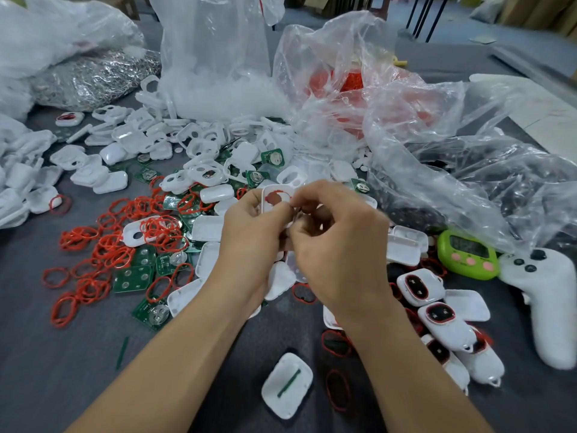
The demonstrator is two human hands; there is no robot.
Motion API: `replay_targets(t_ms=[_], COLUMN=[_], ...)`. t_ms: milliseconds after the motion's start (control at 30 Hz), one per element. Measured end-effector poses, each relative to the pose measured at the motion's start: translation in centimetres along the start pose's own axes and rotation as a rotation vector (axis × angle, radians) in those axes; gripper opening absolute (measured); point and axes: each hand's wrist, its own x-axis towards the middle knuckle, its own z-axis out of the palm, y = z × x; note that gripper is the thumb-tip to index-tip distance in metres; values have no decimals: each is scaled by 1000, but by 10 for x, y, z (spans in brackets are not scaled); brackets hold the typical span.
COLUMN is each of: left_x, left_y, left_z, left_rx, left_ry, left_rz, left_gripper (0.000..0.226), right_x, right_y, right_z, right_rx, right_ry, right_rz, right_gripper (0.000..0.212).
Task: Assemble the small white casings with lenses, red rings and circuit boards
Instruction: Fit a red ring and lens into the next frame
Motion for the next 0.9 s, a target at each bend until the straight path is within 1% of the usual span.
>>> replay_targets(t_ms=[67,133,267,400,467,533,633,667,733,800,833,900], left_x=[0,1,3,0,-1,-1,-1,-1,-1,-1,-1,0], left_y=[1,1,3,2,3,4,6,5,3,0,-2,-5], left_z=[-1,-2,-4,-2,-1,0,0,0,-1,-1,-1,-1], left_rx=[-74,-90,-43,20,52,56,45,54,88,144,165,204], left_ry=[-35,-40,-32,-6,1,-4,-32,-35,-29,-39,-43,-38], left_rz=[-82,-110,-109,-74,-36,-10,9,18,60,120,143,171], left_gripper=[17,17,14,10,5,6,8,12,21,28,29,28], right_x=[2,5,11,13,13,12,16,18,21,22,21,18], right_y=[1,4,8,9,10,11,18,21,24,22,21,18], right_z=[0,-4,-15,-22,-20,-19,-20,-21,-23,-21,-19,-15], right_rx=[-4,28,94,54,48,70,120,180,427,654,698,701], right_ry=[-45,-101,-210,-271,-255,-194,-109,-86,-49,-62,-83,-121], right_rz=[-48,-39,-13,33,67,117,241,309,479,603,625,612], right_gripper=[29,29,28,24,18,10,9,11,14,13,13,16])
